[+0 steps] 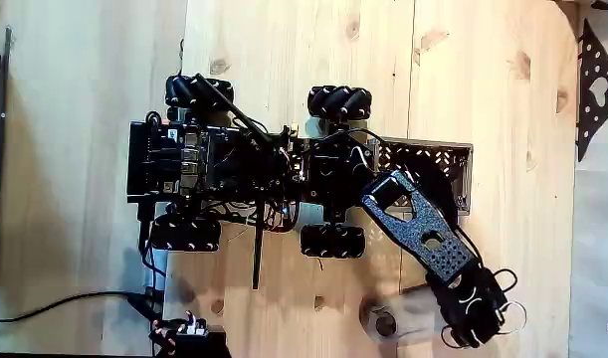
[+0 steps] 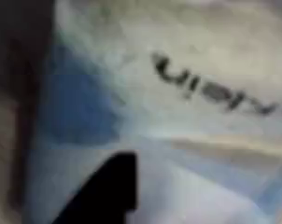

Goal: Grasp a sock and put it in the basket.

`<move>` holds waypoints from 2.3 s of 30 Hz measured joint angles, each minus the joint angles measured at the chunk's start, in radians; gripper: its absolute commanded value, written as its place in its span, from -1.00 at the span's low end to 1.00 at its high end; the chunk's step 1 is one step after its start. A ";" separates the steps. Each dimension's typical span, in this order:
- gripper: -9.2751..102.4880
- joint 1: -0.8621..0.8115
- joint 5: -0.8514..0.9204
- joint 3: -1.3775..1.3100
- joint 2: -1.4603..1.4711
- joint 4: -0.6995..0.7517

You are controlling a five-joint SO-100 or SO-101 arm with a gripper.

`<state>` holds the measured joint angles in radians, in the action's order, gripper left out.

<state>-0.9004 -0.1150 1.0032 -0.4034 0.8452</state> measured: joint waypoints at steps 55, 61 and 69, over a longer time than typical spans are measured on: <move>-0.83 0.094 -0.003 -0.014 -0.219 0.304; -0.83 0.095 -0.100 0.018 -0.397 0.437; -0.83 0.166 -0.227 0.052 -0.710 0.623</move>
<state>-0.7348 -0.3421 1.0554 -1.1137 1.4680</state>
